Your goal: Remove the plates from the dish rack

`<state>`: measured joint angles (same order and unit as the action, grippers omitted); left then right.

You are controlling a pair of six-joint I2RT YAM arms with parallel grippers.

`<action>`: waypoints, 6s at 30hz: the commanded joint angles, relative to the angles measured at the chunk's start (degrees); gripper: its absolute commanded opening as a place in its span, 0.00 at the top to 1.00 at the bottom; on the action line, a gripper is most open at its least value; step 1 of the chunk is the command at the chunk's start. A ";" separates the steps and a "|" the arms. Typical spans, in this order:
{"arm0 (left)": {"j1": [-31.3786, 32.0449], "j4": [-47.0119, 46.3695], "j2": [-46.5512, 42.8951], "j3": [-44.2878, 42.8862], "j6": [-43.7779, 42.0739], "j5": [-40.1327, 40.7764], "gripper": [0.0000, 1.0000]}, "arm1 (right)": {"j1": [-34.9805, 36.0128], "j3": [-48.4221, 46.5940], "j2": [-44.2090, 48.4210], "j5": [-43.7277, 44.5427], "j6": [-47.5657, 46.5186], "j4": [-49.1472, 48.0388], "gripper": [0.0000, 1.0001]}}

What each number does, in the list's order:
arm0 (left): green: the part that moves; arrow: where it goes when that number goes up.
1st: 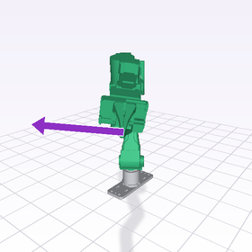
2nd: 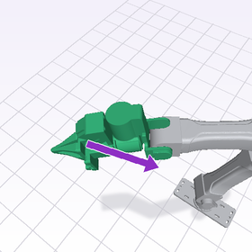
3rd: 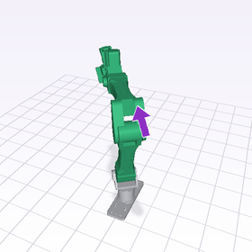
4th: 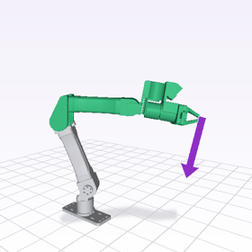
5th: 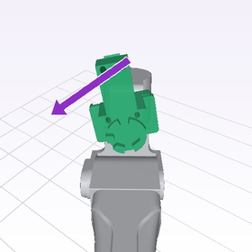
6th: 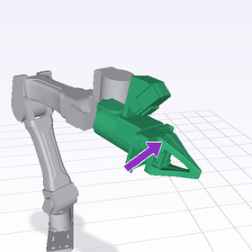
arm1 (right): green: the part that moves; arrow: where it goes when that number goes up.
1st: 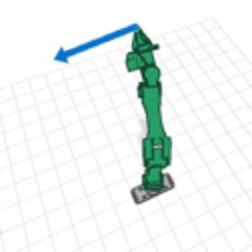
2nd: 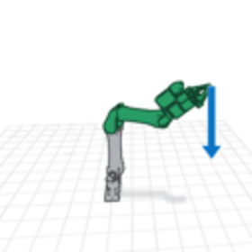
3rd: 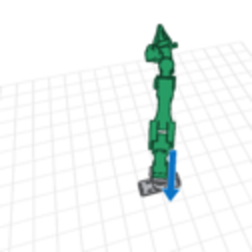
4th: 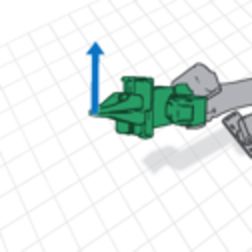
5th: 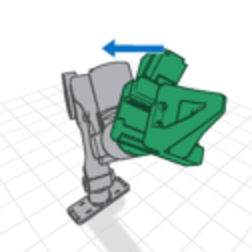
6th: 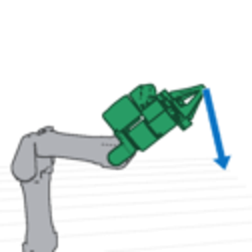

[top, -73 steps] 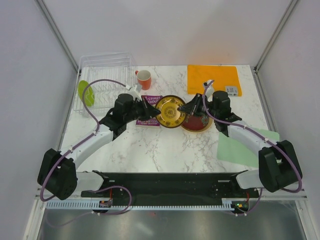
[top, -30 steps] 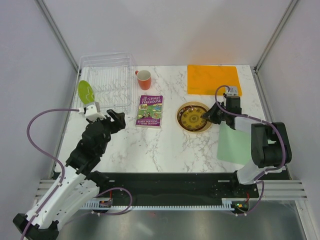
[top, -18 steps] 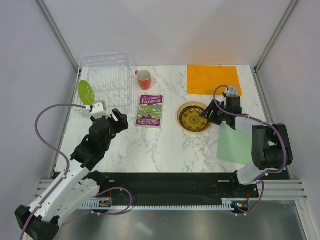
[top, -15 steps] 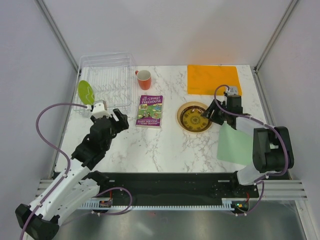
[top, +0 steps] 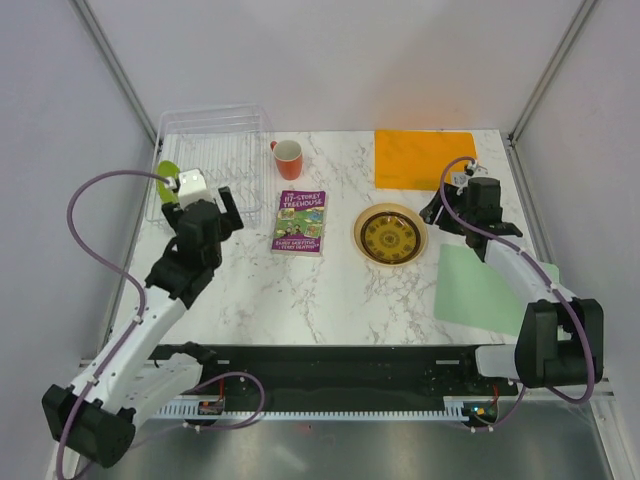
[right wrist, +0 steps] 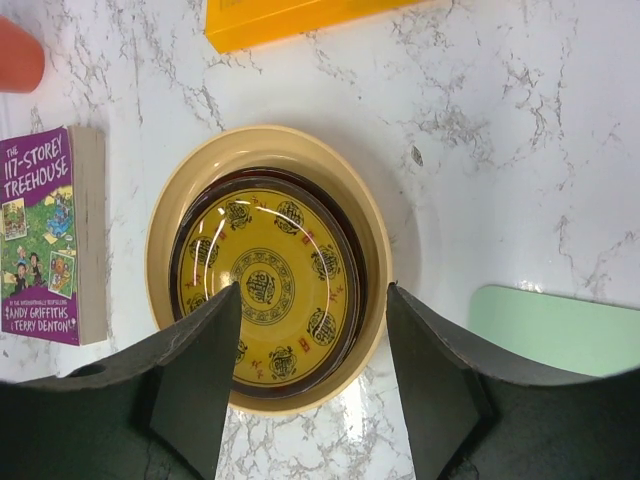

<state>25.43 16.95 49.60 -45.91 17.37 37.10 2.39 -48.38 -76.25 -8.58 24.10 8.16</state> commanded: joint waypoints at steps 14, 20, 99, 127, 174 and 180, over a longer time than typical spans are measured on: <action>-29.81 -17.22 36.69 -23.07 -9.56 -5.29 0.11 | -0.11 1.36 -0.13 -2.23 1.48 -1.75 0.34; -30.18 -18.87 43.99 -26.08 -9.27 -4.23 0.17 | -0.11 2.06 0.49 -2.40 1.57 -2.45 0.34; -33.97 -30.30 50.51 -29.68 -22.19 -2.31 0.98 | -0.11 3.29 -12.96 -5.84 0.42 -9.04 0.35; -21.04 -8.59 19.92 -15.36 6.07 -52.54 0.98 | 4.10 -1.98 7.34 -14.71 5.25 -1.66 0.34; -1.79 -13.09 2.35 7.85 12.08 -38.16 0.34 | 2.09 2.50 3.31 -8.20 8.60 2.21 1.00; -1.79 -8.61 -2.31 7.15 10.15 -37.37 0.34 | -0.11 4.60 -2.41 -11.98 9.56 -0.95 1.00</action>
<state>23.59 5.02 49.78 -38.41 31.48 -3.03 3.66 -45.01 -76.77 -15.94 33.82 10.44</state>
